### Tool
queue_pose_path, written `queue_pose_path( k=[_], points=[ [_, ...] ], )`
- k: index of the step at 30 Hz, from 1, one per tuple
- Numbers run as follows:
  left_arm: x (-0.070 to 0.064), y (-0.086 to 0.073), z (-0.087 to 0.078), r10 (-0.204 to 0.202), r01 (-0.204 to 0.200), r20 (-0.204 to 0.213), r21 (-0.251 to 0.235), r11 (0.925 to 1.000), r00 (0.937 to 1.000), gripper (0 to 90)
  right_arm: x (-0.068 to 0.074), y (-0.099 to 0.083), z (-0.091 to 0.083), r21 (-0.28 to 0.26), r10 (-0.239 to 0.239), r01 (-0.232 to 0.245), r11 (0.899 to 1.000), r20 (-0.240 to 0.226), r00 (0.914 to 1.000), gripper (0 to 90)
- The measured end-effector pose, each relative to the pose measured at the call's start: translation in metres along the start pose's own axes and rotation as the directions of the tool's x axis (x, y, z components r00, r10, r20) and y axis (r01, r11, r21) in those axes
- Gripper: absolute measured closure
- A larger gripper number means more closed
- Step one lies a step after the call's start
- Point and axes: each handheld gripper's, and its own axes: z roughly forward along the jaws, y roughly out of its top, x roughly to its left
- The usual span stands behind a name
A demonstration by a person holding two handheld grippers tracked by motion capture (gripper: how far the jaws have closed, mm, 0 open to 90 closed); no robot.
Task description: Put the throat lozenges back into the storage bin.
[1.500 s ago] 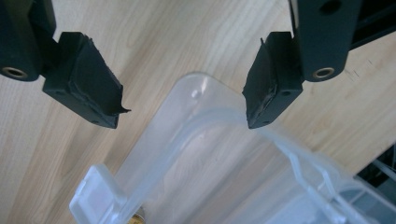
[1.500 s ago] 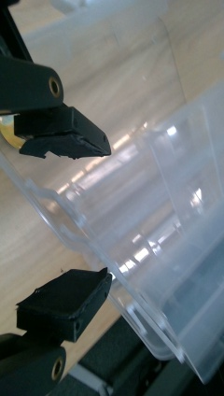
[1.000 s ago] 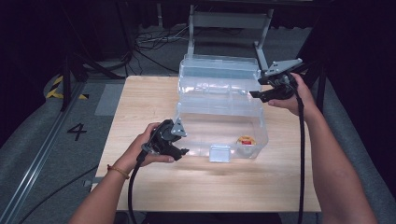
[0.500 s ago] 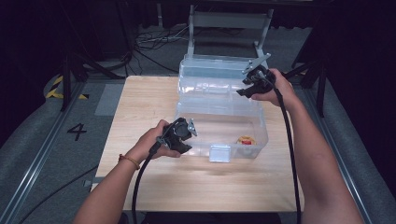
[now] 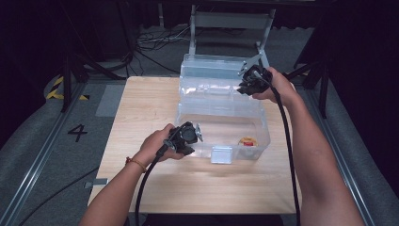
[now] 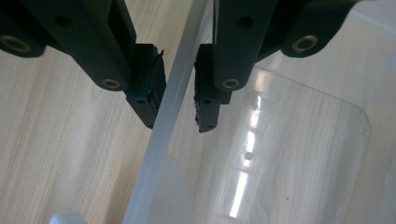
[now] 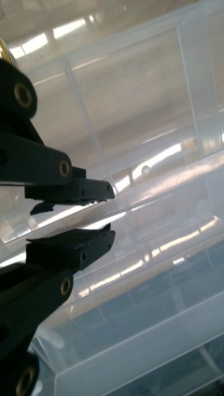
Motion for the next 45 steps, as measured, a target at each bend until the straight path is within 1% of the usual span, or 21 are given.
queue_pose_path(
  k=[1, 2, 3, 5, 6, 10, 15, 19, 22, 24, 26, 28, 30, 31, 35, 36, 38, 41, 43, 44, 45],
  points=[
    [-0.001, 0.0, 0.001, 0.005, -0.005, -0.003, 0.003, 1.0, 1.0, 75.3, 0.0, 0.001, -0.001, 0.003, -0.015, 0.015, 1.0, -0.011, 0.9998, 78.3],
    [-0.001, 0.001, 0.001, 0.001, -0.001, -0.005, 0.007, 1.0, 1.0, 75.2, 0.0, 0.004, -0.002, 0.028, -0.037, 0.038, 0.999, -0.018, 0.9991, 79.4],
    [-0.001, 0.001, 0.001, -0.001, 0.001, -0.006, 0.005, 1.0, 1.0, 75.2, 0.0, 0.004, -0.002, 0.028, -0.037, 0.038, 0.999, -0.018, 0.9991, 79.4],
    [-0.002, 0.0, 0.001, -0.007, 0.007, -0.009, 0.002, 1.0, 0.9999, 74.9, 0.002, 0.005, -0.003, 0.039, -0.059, 0.06, 0.997, -0.018, 0.9981, 81.2],
    [-0.001, 0.0, 0.001, -0.02, 0.02, -0.006, -0.008, 0.9998, 0.9998, 74.9, 0.003, 0.006, -0.003, 0.043, -0.07, 0.07, 0.997, -0.021, 0.9974, 81.7],
    [-0.001, -0.002, 0.001, -0.055, 0.055, 0.007, -0.031, 0.998, 0.9985, 73.9, 0.004, 0.006, -0.006, 0.037, -0.096, 0.098, 0.995, -0.046, 0.9943, 84.6],
    [-0.002, -0.002, 0.001, -0.074, 0.074, 0.011, -0.049, 0.996, 0.9972, 72.9, 0.006, 0.004, -0.011, 0.024, -0.135, 0.137, 0.99, -0.077, 0.9879, 87.3],
    [-0.002, -0.002, 0.001, -0.083, 0.083, 0.01, -0.054, 0.9951, 0.9965, 72.5, 0.011, 0.004, -0.013, 0.019, -0.154, 0.155, 0.988, -0.063, 0.9861, 88.3],
    [-0.002, -0.001, 0.001, -0.093, 0.094, 0.015, -0.047, 0.9945, 0.9956, 72.4, 0.017, 0.005, -0.016, 0.017, -0.195, 0.196, 0.98, -0.051, 0.9795, 89.2],
    [-0.003, 0.001, 0.001, -0.108, 0.108, 0.008, -0.029, 0.9937, 0.9942, 72.0, 0.023, 0.006, -0.019, 0.012, -0.225, 0.225, 0.974, -0.031, 0.9739, 89.4],
    [-0.006, 0.003, 0.002, -0.098, 0.098, -0.006, -0.016, 0.995, 0.9951, 71.8, 0.027, 0.005, -0.021, 0.009, -0.235, 0.236, 0.972, -0.019, 0.9717, 89.5],
    [-0.007, 0.004, 0.002, -0.099, 0.099, -0.01, -0.013, 0.995, 0.9951, 71.6, 0.028, 0.002, -0.024, -0.013, -0.235, 0.234, 0.972, -0.023, 0.9718, 89.7],
    [-0.007, 0.004, 0.002, -0.085, 0.085, -0.014, -0.018, 0.9962, 0.9963, 71.6, 0.03, 0.0, -0.026, -0.036, -0.238, 0.237, 0.971, -0.026, 0.971, 89.8],
    [-0.007, 0.004, 0.002, -0.085, 0.085, -0.012, -0.015, 0.9963, 0.9963, 71.7, 0.034, -0.001, -0.028, -0.041, -0.238, 0.237, 0.971, -0.028, 0.9709, 89.8],
    [-0.006, 0.004, 0.002, -0.079, 0.079, -0.009, -0.014, 0.9968, 0.9969, 71.6, 0.047, -0.002, -0.032, -0.028, -0.27, 0.271, 0.962, 0.014, 0.9626, 89.6],
    [-0.006, 0.004, 0.002, -0.078, 0.078, -0.01, -0.015, 0.9969, 0.9969, 71.4, 0.049, -0.003, -0.033, -0.025, -0.268, 0.268, 0.963, 0.02, 0.9633, 89.5],
    [-0.006, 0.004, 0.002, -0.08, 0.079, -0.009, -0.023, 0.9966, 0.9968, 71.1, 0.054, -0.005, -0.036, -0.012, -0.272, 0.273, 0.962, 0.026, 0.9618, 89.1],
    [-0.006, 0.001, 0.002, -0.106, 0.105, 0.002, -0.067, 0.9921, 0.9944, 70.6, 0.062, -0.007, -0.04, -0.021, -0.275, 0.275, 0.961, 0.018, 0.9614, 89.0],
    [-0.007, 0.0, 0.002, -0.113, 0.112, 0.0, -0.085, 0.9901, 0.9936, 70.6, 0.067, -0.007, -0.043, -0.009, -0.284, 0.284, 0.959, 0.024, 0.9586, 88.3],
    [-0.009, 0.001, 0.002, -0.109, 0.108, -0.007, -0.086, 0.9903, 0.994, 70.7, 0.07, -0.008, -0.044, -0.002, -0.278, 0.278, 0.96, 0.03, 0.96, 88.2],
    [-0.009, 0.001, 0.002, -0.106, 0.105, -0.009, -0.09, 0.9904, 0.9943, 70.6, 0.073, -0.009, -0.046, 0.005, -0.292, 0.292, 0.956, 0.037, 0.9557, 88.0]
  ],
)
